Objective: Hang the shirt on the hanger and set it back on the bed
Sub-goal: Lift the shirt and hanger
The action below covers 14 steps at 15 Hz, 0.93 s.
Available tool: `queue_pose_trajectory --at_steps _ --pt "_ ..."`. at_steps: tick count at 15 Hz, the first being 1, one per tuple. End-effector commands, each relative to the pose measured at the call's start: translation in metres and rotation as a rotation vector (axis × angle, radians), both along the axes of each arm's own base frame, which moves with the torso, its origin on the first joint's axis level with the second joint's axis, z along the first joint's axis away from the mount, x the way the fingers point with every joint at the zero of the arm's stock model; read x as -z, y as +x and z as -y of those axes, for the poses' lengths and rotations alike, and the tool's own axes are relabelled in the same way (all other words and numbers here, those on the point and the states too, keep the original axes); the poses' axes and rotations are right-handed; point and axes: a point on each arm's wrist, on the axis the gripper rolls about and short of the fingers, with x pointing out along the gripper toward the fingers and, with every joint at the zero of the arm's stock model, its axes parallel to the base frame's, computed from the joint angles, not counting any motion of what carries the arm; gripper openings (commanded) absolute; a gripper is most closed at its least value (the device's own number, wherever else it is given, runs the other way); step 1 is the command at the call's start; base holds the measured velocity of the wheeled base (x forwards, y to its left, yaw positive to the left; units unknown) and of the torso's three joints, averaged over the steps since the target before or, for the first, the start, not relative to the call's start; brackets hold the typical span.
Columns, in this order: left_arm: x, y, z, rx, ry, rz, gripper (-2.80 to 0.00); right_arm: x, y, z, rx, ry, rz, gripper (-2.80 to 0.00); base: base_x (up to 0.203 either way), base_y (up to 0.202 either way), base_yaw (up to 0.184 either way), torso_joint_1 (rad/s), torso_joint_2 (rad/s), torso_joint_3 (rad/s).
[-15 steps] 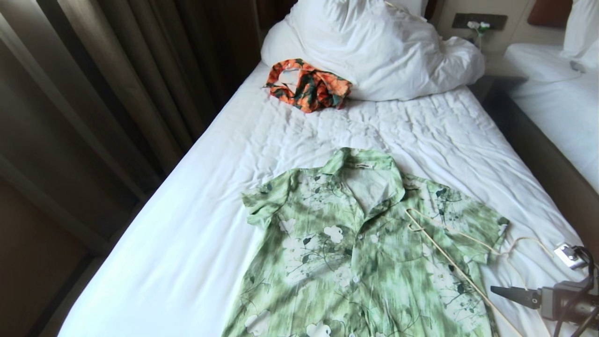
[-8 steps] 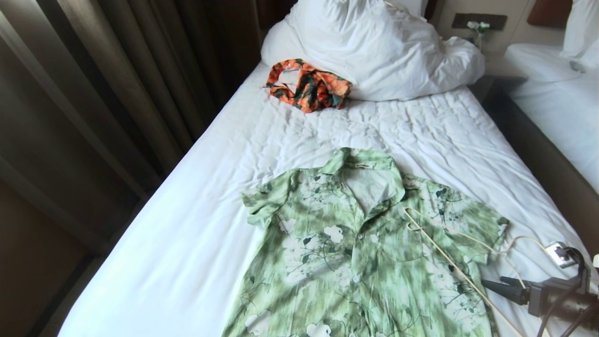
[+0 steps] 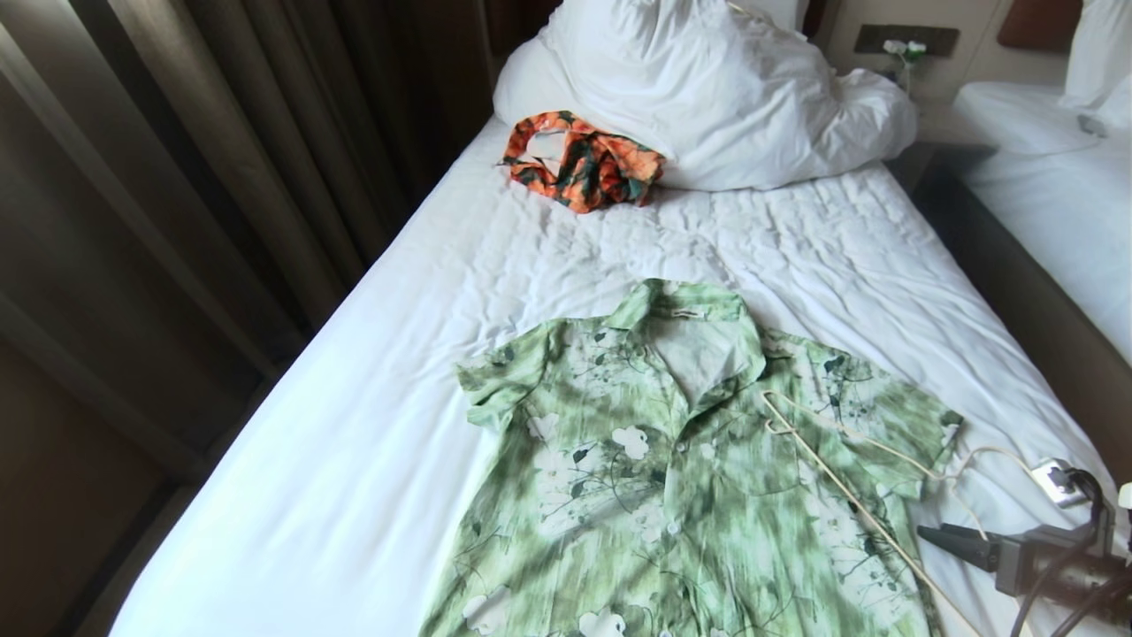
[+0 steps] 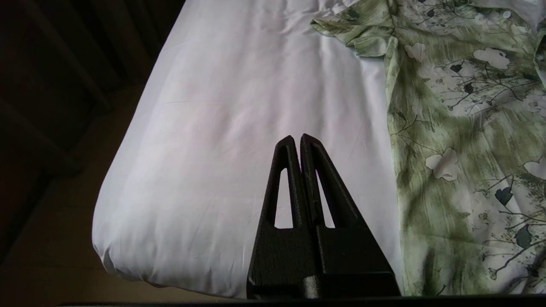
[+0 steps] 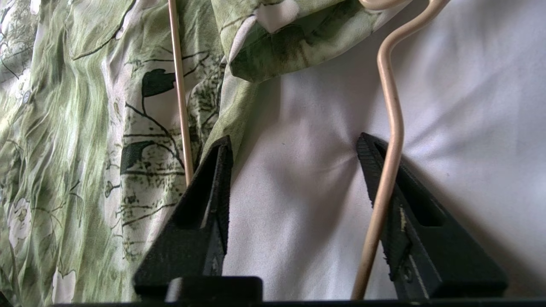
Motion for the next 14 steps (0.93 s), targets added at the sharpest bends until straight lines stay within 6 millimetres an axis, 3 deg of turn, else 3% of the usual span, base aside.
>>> queue_pose_trajectory --at_steps 1,9,14 --pt "0.000 0.000 0.000 0.000 0.000 -0.001 -2.80 -0.002 -0.001 0.000 -0.002 0.000 0.011 -2.80 0.000 0.000 0.000 0.000 0.00 0.000" --pt "0.000 0.000 0.000 0.001 0.000 -0.001 -2.80 -0.041 -0.008 0.003 0.071 0.039 0.087 -2.80 0.000 0.000 0.000 0.000 0.00 0.000" --pt "0.000 0.000 0.000 0.001 0.000 -0.001 -2.80 -0.091 -0.013 0.006 0.111 0.034 0.197 -2.80 0.000 0.000 0.000 0.000 0.00 0.000"
